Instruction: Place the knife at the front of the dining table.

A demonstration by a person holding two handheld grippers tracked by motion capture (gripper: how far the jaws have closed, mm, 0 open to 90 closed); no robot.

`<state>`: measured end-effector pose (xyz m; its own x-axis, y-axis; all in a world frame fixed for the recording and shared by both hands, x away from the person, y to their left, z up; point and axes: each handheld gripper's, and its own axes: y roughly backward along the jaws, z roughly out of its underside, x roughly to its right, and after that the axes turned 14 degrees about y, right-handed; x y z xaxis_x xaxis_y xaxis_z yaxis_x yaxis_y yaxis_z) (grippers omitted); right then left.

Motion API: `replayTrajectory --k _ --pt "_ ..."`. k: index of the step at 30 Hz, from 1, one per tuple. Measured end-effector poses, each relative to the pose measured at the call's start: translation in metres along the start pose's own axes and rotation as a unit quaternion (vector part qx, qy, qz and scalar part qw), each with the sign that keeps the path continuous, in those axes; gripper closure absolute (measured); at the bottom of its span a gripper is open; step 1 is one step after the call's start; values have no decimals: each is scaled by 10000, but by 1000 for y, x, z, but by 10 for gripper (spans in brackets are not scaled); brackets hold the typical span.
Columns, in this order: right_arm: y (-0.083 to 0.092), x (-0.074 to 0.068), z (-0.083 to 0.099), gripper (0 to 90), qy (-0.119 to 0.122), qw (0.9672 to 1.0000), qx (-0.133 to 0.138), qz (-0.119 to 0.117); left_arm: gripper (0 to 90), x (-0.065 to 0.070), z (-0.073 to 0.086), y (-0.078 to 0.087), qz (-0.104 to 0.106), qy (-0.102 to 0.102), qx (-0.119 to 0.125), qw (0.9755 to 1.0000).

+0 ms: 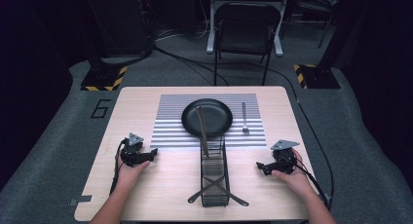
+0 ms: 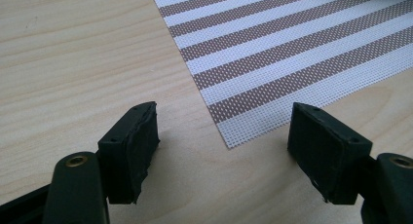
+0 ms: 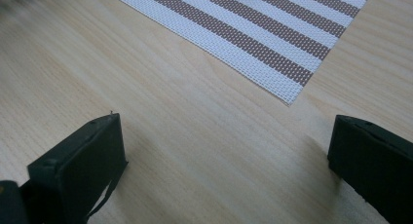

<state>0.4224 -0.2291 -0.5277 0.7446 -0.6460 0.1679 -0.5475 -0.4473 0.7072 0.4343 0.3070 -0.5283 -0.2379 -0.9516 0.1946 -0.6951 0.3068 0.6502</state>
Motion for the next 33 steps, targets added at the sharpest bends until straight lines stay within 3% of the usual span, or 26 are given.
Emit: replayTrajectory --k 8,19,25,29,31,33 --pt "0 0 0 0 0 10000 -1 -1 325 -1 0 2 48 12 -43 10000" --pt "0 -1 0 0 -33 10000 -5 1 379 -3 -2 5 113 176 -84 9997" --pt "0 -1 0 0 -34 10000 -5 2 408 -2 -3 10 99 131 -72 9998" --pt "0 -1 0 0 -33 10000 -5 2 432 -1 -4 14 204 214 29 9996" --pt "0 -1 0 0 -34 10000 -4 1 438 1 -7 16 267 248 -77 9993" --pt "0 -1 0 0 -33 10000 -4 2 451 8 -14 23 296 227 -16 9993"
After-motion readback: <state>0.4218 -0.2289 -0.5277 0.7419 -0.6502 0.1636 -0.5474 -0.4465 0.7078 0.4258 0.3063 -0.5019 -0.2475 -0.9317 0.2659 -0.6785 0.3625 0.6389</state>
